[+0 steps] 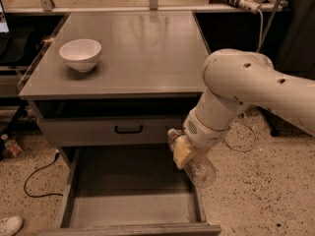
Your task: Place water bottle into middle drawer
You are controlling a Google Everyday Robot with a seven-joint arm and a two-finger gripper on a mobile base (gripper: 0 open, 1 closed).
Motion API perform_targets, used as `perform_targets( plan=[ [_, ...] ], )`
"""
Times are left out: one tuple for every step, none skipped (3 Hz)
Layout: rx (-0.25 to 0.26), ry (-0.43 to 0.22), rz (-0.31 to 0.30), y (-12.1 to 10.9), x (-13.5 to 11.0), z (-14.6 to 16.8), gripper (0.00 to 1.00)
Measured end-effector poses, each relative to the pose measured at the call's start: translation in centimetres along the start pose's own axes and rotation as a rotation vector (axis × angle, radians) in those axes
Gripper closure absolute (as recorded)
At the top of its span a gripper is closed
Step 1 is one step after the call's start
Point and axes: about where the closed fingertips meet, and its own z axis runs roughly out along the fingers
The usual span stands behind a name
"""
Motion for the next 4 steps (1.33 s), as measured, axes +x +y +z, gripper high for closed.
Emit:
perform_targets(
  plan=[
    [-0.025, 0.017, 0.000, 0.5, 0.5, 1.4, 1.00],
    [-0.061, 0.037, 0.014, 1.8, 1.1, 5.1, 1.00],
    [-0.124, 0.040, 0.022, 3.9, 0.2, 9.9, 1.00],
    [-0.225, 0.071, 0.020, 6.3, -0.4, 14.3, 1.00]
  ],
)
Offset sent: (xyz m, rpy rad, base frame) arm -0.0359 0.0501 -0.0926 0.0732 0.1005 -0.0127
